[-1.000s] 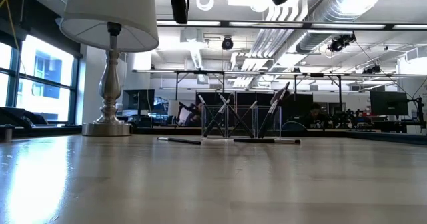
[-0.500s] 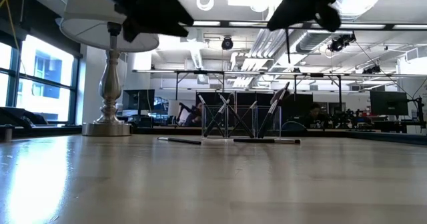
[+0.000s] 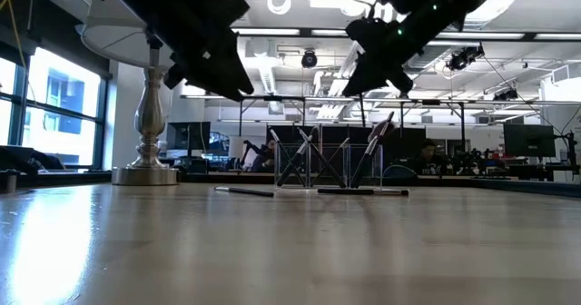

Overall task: Put items in baskets/containers
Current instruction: Put the eyeshadow brush into the transparent organizer

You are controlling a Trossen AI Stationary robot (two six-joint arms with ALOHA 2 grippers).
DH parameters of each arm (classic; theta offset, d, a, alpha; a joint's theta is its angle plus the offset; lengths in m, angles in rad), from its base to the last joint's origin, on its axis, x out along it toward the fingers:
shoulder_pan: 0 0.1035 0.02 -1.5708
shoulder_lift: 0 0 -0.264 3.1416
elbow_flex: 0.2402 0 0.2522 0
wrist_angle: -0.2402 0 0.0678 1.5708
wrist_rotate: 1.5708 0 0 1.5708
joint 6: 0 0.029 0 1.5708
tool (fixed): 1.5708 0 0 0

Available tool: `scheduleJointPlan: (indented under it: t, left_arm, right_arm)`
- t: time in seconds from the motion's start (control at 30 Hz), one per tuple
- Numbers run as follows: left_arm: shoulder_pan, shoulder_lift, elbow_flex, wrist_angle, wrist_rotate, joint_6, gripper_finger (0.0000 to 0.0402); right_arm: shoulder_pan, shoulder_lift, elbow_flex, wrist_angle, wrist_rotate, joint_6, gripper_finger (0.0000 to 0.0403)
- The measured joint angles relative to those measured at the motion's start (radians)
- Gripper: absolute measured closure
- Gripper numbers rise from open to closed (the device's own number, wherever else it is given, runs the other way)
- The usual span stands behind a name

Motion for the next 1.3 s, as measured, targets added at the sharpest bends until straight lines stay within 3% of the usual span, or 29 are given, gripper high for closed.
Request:
scheduleJointPlan:
  t: [0.27,0.57,0.97,1.3]
  left_arm:
    - [0.066,0.000,0.000,0.027,0.034,0.000,0.0266]
    - [0.116,0.000,0.000,0.048,0.094,0.000,0.0266]
    - [0.116,0.000,0.000,0.038,0.117,0.000,0.0266]
    - [0.116,0.000,0.000,0.039,0.113,0.001,0.0266]
  right_arm:
    - [-0.060,0.141,-0.003,0.277,-0.182,-0.073,0.0399]
    - [-0.059,0.330,0.164,0.340,-0.288,-0.121,0.0399]
    - [-0.035,0.429,0.234,0.245,-0.268,-0.224,0.0396]
    - [-0.010,0.446,0.234,0.242,-0.240,-0.276,0.0347]
